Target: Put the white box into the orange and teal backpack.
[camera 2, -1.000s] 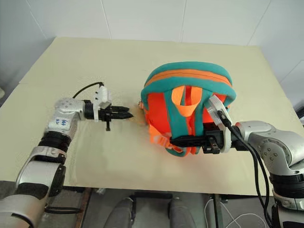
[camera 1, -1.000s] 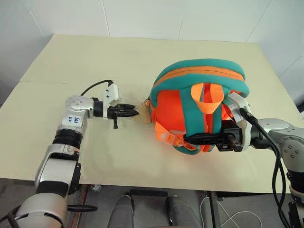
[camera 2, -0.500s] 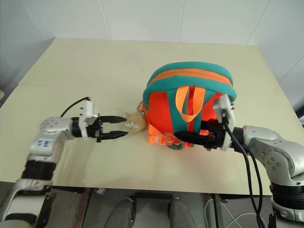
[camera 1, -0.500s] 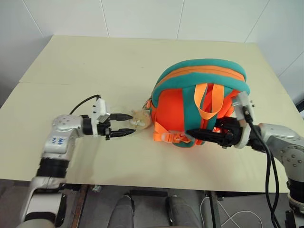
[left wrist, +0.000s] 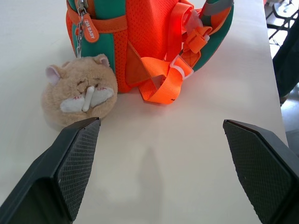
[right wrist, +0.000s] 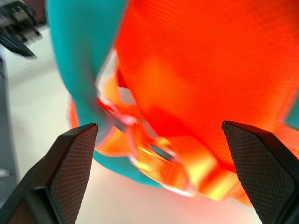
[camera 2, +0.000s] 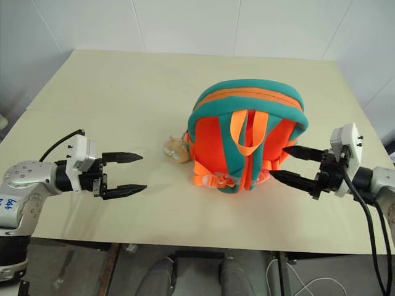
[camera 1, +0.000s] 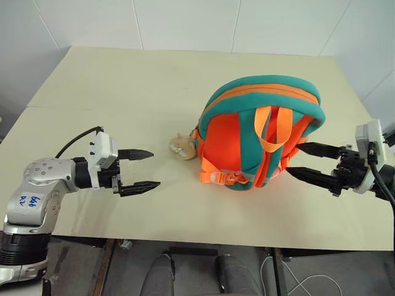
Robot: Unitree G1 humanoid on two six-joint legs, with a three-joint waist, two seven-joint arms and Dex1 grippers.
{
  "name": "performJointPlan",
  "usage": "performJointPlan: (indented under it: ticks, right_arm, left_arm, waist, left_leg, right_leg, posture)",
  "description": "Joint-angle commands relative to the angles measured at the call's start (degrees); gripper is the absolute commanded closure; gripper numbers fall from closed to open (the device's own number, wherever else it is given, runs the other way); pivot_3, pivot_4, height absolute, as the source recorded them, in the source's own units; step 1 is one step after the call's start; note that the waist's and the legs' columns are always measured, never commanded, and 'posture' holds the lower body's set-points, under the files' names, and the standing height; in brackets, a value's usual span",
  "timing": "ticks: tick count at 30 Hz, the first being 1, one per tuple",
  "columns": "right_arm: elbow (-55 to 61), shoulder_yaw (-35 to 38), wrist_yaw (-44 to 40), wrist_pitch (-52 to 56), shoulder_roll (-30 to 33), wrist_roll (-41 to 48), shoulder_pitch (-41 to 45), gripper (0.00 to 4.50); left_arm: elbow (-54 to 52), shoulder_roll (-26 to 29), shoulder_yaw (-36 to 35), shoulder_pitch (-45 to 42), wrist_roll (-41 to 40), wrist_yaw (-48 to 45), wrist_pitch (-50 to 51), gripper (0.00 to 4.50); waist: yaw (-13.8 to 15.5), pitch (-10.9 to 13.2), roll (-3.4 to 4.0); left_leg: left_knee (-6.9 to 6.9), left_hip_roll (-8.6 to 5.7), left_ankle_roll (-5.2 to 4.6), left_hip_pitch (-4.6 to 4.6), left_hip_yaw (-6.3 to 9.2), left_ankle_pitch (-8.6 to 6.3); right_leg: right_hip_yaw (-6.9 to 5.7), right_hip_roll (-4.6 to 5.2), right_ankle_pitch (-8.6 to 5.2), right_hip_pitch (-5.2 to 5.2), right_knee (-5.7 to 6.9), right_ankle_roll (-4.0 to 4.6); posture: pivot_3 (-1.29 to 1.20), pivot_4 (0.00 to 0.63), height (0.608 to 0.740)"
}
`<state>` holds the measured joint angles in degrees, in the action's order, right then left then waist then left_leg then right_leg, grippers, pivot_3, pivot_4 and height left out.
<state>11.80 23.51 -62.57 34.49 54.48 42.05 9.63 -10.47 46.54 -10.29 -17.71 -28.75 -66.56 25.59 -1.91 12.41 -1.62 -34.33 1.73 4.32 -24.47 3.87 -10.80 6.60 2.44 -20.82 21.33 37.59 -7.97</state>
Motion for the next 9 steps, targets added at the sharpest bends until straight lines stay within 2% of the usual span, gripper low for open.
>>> performJointPlan:
  ticks: [1,5,9]
  right_arm:
    - [-3.18,0.19,-2.69,-6.57,1.36,-4.35,0.26,0.00]
    - [-6.90,-1.54,-5.84,-12.93,2.31,-9.64,-0.86,0.00]
    - [-9.08,-1.30,-6.10,-15.05,1.55,-10.70,-0.66,0.00]
  left_arm:
    - [0.05,1.05,-1.19,-1.02,-0.96,-0.53,-1.09,0.02]
    - [0.16,0.72,-1.22,0.90,-0.51,0.06,-1.79,0.02]
    - [-0.89,0.96,-1.96,2.85,-0.91,0.71,-1.64,0.02]
  waist:
    - [-0.10,0.00,0.00]
    - [0.02,0.00,0.00]
    - [-0.07,0.00,0.00]
  left_leg:
    - [0.07,0.00,0.00,0.05,-0.03,0.00]
    - [0.23,0.01,0.01,0.08,-0.04,0.01]
    - [0.30,0.02,0.01,0.08,-0.04,0.01]
  right_leg:
    - [0.02,0.00,-0.01,-0.02,-0.02,0.01]
    - [0.02,0.00,-0.05,0.01,-0.07,0.05]
    - [0.03,0.00,-0.06,0.02,-0.10,0.05]
  posture:
    - [0.00,0.150,0.740]
    - [0.00,0.150,0.740]
    - [0.00,0.150,0.740]
